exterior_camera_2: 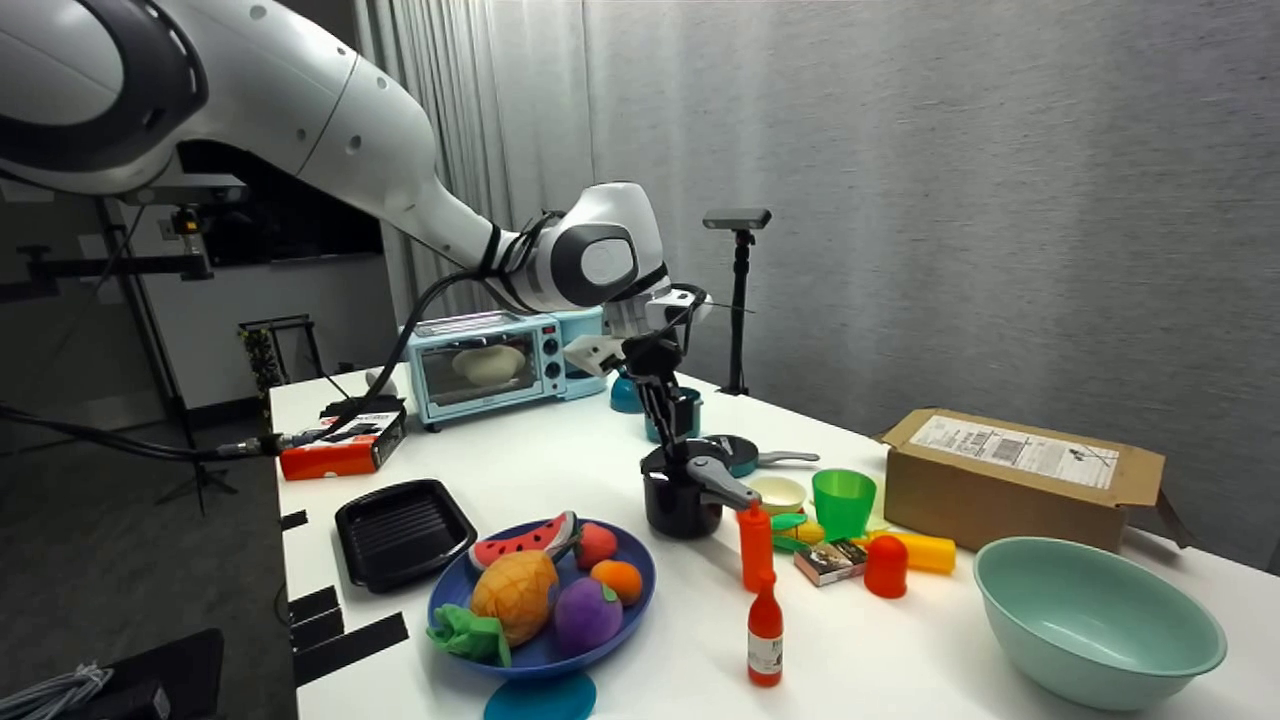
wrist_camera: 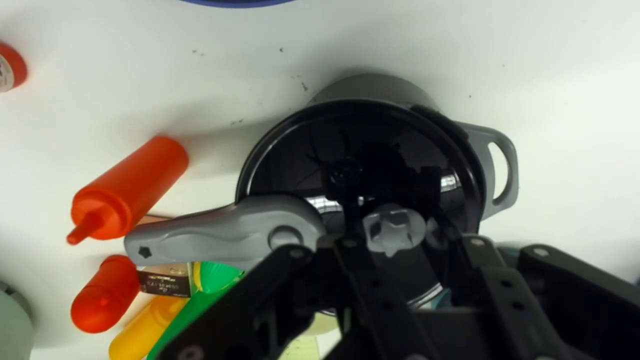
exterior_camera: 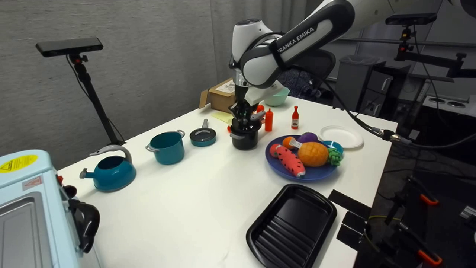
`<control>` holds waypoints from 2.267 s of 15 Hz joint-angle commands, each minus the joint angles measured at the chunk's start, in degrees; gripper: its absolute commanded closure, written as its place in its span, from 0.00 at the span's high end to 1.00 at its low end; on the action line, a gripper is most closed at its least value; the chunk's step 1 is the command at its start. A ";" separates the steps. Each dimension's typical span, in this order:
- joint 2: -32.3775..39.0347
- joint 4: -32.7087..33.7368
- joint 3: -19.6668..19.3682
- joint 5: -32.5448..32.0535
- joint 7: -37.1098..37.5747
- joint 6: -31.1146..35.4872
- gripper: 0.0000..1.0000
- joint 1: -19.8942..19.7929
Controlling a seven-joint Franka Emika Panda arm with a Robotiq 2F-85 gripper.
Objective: Put the black lid on the black pot
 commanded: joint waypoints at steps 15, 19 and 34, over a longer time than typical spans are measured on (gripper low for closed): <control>3.69 4.80 4.34 3.23 -3.55 2.37 0.09 -1.75; 6.08 7.59 4.30 2.37 -3.52 2.03 0.09 -0.15; 3.38 17.35 4.28 1.34 -3.91 -3.70 1.00 2.26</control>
